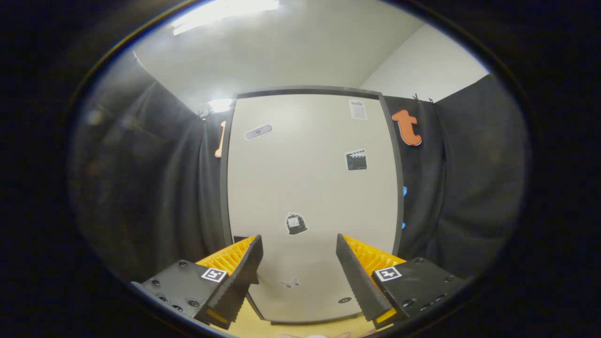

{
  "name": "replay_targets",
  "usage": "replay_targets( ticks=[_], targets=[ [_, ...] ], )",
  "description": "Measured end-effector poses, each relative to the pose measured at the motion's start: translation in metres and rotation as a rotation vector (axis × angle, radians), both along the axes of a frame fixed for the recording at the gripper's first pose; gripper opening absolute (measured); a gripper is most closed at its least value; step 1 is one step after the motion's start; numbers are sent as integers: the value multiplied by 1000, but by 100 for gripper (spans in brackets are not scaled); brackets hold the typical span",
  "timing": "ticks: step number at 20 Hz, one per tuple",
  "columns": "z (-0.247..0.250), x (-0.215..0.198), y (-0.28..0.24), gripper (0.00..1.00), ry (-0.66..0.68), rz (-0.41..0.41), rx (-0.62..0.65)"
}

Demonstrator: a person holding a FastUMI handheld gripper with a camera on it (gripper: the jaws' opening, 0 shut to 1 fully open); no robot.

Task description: Open the shoe cabinet door, grab the shoes and put them into the shoe cabinet, then close the shoe cabinet door.

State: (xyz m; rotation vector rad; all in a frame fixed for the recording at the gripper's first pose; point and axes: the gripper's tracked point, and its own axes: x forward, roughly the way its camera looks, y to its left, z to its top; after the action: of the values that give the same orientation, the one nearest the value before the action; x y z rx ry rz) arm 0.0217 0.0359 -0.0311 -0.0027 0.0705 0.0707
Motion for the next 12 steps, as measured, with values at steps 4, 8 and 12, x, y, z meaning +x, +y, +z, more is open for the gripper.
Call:
replay_targets(
  ticks=[4,8,12],
  targets=[
    [-21,18,29,98,33,26,14],
    [-43,34,60,98,60,56,20],
    [-57,52,86,98,60,76,20]
  ],
)
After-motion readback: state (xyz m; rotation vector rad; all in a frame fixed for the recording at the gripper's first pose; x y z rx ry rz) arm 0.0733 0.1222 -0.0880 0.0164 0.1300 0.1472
